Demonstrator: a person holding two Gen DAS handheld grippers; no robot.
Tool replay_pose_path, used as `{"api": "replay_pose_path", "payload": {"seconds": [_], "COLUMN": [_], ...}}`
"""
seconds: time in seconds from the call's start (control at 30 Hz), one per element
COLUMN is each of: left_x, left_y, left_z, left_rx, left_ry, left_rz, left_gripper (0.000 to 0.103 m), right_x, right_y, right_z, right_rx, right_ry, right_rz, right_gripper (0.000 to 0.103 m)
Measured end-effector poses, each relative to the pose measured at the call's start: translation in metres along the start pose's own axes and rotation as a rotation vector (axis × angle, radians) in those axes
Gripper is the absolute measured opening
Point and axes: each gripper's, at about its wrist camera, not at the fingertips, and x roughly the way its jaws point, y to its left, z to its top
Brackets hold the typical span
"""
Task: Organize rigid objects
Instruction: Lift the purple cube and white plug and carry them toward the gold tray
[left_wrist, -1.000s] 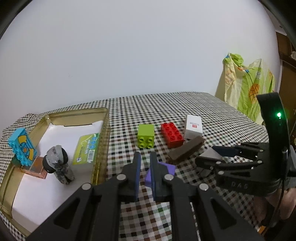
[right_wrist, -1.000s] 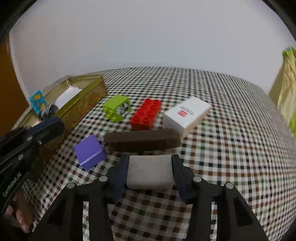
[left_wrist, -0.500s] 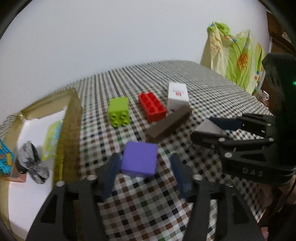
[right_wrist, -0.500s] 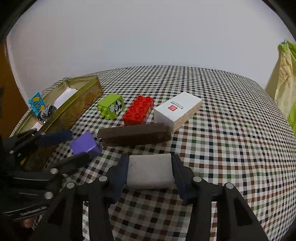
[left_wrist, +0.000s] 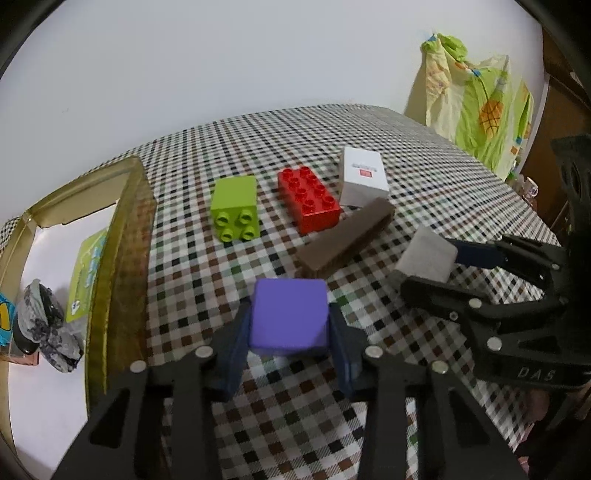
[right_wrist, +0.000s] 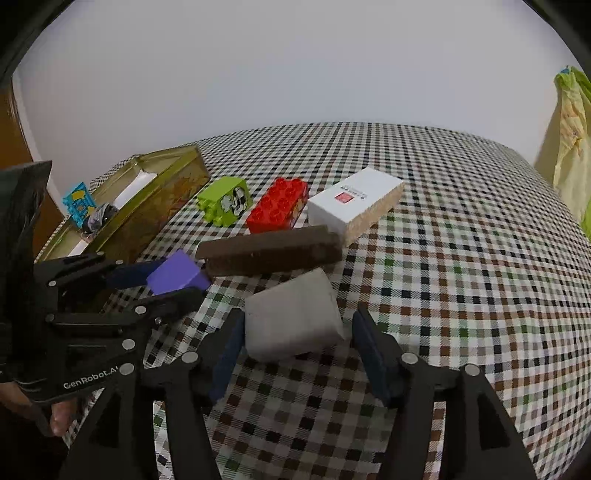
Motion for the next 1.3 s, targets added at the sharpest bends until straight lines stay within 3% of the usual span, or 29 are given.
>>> {"api": "replay_pose_path", "payload": {"seconds": [0.37,0.93,1.3], "left_x": [-0.008,-0.038,-0.049], "left_y": [-0.003,-0.002,0.004], "left_z": [0.003,0.001,-0.003], "left_rx": [0.014,0.019,-0.016], "left_ry": [-0.052,-0.219,-0.281], "left_rz": [0.012,0.08,0.104], "left_gripper": [0.039,0.039,0.039], "right_x": [0.002,-0.024,-0.038], "right_y": [0.004,0.003,0.011], "right_z": [0.0,-0.007,-0.012], "right_rx": [-0.008,0.011,0.028], "right_ry": [-0.005,-0.169,-0.274], "right_rz": [0.017,0.031,0.049], "right_gripper": [0.055,0.055,0.055]}}
